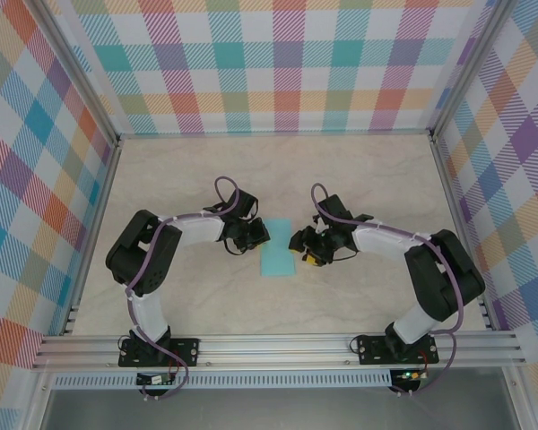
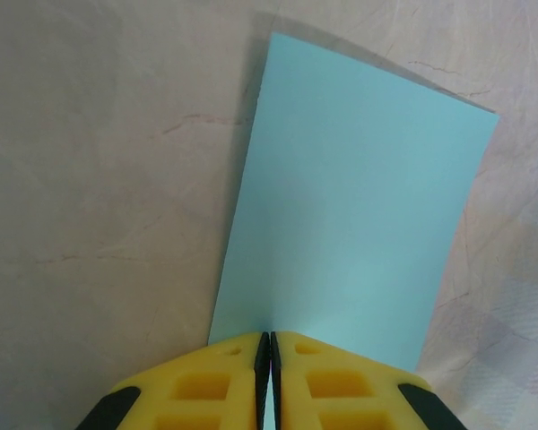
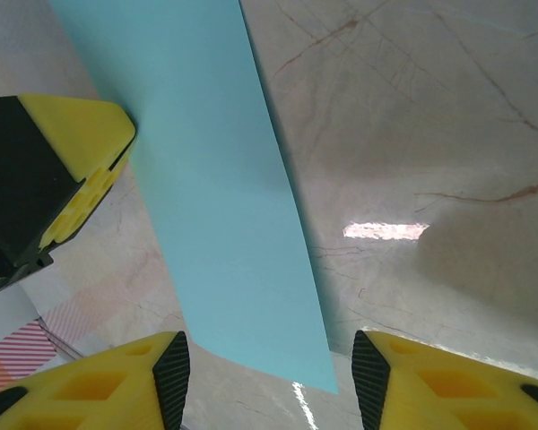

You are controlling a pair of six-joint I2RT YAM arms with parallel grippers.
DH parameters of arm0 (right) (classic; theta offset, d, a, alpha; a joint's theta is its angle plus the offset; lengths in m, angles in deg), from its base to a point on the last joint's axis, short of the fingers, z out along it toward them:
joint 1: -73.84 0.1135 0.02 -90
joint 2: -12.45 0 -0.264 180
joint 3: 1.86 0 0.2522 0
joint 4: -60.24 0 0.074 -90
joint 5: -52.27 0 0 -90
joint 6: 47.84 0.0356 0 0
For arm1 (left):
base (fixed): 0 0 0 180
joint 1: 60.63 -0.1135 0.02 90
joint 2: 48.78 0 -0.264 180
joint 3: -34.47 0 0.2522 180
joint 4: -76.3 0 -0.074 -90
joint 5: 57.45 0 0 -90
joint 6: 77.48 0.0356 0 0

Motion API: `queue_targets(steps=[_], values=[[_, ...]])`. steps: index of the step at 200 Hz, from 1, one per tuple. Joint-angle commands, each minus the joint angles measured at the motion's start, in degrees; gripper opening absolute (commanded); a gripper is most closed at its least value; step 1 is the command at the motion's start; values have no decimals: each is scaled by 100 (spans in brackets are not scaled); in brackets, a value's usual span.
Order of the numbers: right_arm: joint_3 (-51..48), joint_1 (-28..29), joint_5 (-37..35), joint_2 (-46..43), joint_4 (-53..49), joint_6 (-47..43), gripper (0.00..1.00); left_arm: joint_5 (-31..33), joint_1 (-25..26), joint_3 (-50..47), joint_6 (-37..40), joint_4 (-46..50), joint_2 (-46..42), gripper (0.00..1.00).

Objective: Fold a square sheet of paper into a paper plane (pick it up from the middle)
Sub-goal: Third fold the triangle at the center of the table.

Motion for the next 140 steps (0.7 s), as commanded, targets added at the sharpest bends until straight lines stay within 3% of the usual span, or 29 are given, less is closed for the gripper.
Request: queue_targets(steps=[1,140], values=[[-109,29,299,145,84,141,52,311,36,-101,18,499,193,13],[-180,361,525,546,384,20,38,337,45,-93,-102,572,250,12]])
